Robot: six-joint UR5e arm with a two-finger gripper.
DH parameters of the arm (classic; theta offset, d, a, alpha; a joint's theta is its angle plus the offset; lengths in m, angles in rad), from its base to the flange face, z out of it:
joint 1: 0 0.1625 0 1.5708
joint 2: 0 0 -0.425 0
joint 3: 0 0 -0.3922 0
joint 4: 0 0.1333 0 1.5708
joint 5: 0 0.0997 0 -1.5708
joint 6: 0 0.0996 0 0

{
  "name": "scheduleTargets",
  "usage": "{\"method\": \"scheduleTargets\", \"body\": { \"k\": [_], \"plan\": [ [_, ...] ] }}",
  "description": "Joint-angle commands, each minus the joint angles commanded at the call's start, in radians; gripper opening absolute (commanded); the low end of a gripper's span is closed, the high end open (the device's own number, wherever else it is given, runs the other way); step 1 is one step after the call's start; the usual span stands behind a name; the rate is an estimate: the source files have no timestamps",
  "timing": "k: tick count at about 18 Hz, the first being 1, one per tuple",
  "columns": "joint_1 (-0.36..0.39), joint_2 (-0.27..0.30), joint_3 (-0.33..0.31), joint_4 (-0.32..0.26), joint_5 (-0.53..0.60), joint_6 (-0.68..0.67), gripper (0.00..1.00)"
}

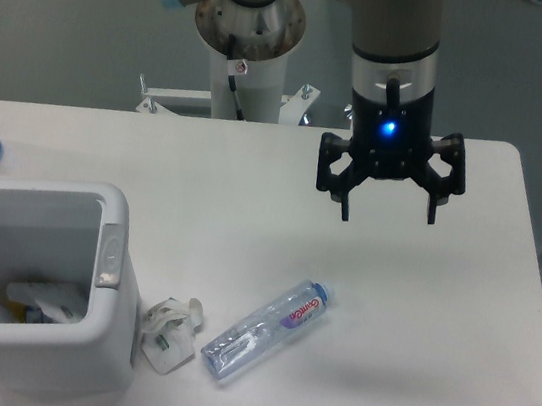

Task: Place the trash in the trash can
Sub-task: 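Move the open gripper down toward the clear plastic water bottle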

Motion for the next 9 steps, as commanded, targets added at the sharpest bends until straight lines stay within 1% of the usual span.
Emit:
{"method": "scheduleTargets", "body": {
  "k": [2,3,5,7,9],
  "plan": [
    [-0.003,-0.002,-0.046,0.035,0.000,0.043,1.00],
    [-0.009,-0.003,-0.075,0.035,0.000,0.096,1.00],
    [-0.014,-0.008,-0.126,0.028,0.000,0.265,1.00],
    [-0.005,-0.012,-0.163,0.029,0.000,0.385,1.00],
    [-0.002,-0.038,-0.212,0.045,0.006,0.509,1.00]
  ]
}}
